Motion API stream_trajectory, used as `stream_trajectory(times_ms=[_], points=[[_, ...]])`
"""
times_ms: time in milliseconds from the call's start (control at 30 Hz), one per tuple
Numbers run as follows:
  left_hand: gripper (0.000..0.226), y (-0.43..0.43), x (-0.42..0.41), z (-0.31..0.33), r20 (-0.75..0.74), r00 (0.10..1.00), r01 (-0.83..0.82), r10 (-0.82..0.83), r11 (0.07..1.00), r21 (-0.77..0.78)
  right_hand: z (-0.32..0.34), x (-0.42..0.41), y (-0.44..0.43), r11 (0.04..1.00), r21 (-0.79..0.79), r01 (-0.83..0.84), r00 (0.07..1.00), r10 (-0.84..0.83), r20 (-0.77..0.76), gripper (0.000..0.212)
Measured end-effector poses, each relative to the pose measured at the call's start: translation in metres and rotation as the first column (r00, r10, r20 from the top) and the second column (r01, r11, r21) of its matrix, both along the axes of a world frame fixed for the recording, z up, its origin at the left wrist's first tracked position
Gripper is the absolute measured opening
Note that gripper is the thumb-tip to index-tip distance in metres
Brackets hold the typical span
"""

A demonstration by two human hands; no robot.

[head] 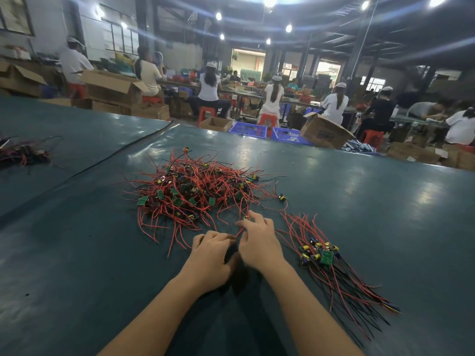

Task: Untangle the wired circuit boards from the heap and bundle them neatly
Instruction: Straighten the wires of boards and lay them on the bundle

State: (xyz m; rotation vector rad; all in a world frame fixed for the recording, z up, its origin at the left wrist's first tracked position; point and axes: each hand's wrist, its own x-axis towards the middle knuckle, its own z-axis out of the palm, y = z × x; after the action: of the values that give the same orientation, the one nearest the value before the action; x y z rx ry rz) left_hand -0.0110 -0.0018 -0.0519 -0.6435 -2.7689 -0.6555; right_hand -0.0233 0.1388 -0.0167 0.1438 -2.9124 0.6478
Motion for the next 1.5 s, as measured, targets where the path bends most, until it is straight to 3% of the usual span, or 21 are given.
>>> stream_trajectory(times_ms=[100,233,400,500,667,767,867,967,1100,1267,1400,1500], points=[[0.032,0.000,0.000,0.000,-0.063,0.997,-0.045,0.051,0.994,0.097,0.000,-0.014,-0.003,0.984,0.174,-0.047,0.987,0.018,0.161,0.041],[0.033,-0.001,-0.001,0.003,-0.048,0.994,-0.080,0.096,0.960,0.268,-0.002,-0.007,-0.003,0.970,0.241,-0.032,0.999,0.029,0.016,0.032],[0.030,-0.001,0.000,0.011,0.131,0.988,-0.141,0.078,0.802,0.581,0.002,0.027,-0.007,0.985,0.055,-0.165,0.968,0.172,-0.185,0.026],[0.012,0.002,0.001,0.019,0.233,0.972,-0.183,0.018,0.677,0.713,0.003,0.049,-0.008,0.972,0.012,-0.233,0.920,0.224,-0.322,0.020],[0.015,0.009,0.009,0.028,0.244,0.948,-0.121,-0.205,0.477,0.871,0.001,0.068,-0.001,0.949,-0.202,-0.242,0.877,0.124,-0.464,0.015],[0.014,0.015,0.012,0.030,0.278,0.932,-0.183,-0.232,0.361,0.914,-0.004,0.074,0.001,0.862,-0.469,-0.193,0.900,-0.035,-0.434,0.006],[0.013,0.018,0.012,0.032,0.290,0.922,-0.192,-0.257,0.348,0.918,-0.003,0.076,0.003,0.703,-0.709,-0.050,0.953,-0.179,-0.244,0.009],[0.006,0.022,0.015,0.033,0.288,0.906,-0.159,-0.309,0.384,0.910,0.002,0.076,0.006,0.526,-0.850,-0.012,0.975,-0.181,-0.126,0.007],[0.004,0.026,0.018,0.033,0.294,0.880,-0.095,-0.373,0.467,0.879,0.005,0.075,0.009,0.369,-0.928,0.056,0.982,-0.191,-0.017,0.014],[0.010,0.027,0.023,0.037,0.327,0.868,-0.103,-0.375,0.508,0.855,0.004,0.074,0.012,0.216,-0.957,0.194,0.967,-0.207,0.149,0.018],[0.014,0.030,0.025,0.040,0.353,0.883,-0.224,-0.311,0.382,0.897,0.007,0.074,0.014,0.091,-0.976,0.199,0.952,-0.254,0.171,0.019],[0.013,0.032,0.026,0.042,0.388,0.867,-0.308,-0.314,0.275,0.911,0.008,0.075,0.014,0.101,-0.978,0.181,0.948,-0.282,0.146,0.026]])
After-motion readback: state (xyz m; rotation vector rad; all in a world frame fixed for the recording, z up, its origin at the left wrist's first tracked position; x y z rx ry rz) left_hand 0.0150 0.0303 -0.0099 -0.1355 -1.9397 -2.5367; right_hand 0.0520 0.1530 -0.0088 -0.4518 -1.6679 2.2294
